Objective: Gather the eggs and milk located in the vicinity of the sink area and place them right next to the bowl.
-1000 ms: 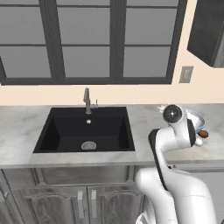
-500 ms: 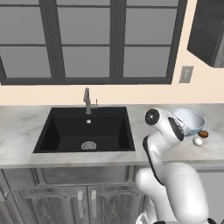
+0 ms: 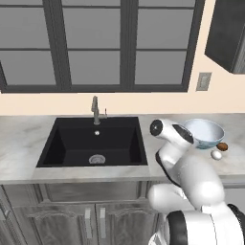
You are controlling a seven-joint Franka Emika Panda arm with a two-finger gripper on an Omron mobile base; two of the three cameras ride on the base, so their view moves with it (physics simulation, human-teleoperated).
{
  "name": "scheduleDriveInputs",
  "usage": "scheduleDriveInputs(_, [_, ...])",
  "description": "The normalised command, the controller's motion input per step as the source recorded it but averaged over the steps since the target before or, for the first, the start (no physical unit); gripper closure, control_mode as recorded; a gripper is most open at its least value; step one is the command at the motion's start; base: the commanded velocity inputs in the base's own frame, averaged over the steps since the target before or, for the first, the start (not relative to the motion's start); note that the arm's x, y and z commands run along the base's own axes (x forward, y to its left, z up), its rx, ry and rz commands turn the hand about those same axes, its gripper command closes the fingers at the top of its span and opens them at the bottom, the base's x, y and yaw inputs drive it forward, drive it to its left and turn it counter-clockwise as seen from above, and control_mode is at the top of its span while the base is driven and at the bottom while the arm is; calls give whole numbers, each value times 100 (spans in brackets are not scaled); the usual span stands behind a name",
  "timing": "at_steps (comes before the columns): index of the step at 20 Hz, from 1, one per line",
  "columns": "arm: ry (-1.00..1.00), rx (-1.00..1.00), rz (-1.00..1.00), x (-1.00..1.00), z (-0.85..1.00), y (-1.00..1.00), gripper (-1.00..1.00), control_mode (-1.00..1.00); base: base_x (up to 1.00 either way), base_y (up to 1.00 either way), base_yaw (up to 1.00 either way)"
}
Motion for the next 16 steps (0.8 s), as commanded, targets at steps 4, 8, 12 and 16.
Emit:
scheduleDriveInputs(4, [0,0,-5,12,-14,-1,100,-100,0,0,0])
scheduleDriveInputs(8, [0,0,-4,15,-3,-6,100,-100,0,0,0])
scheduleDriveInputs(12, [0,1,-3,15,-3,-9,100,-100,0,0,0])
scheduleDriveInputs(16, [0,0,-2,12,-8,-6,100,-100,0,0,0])
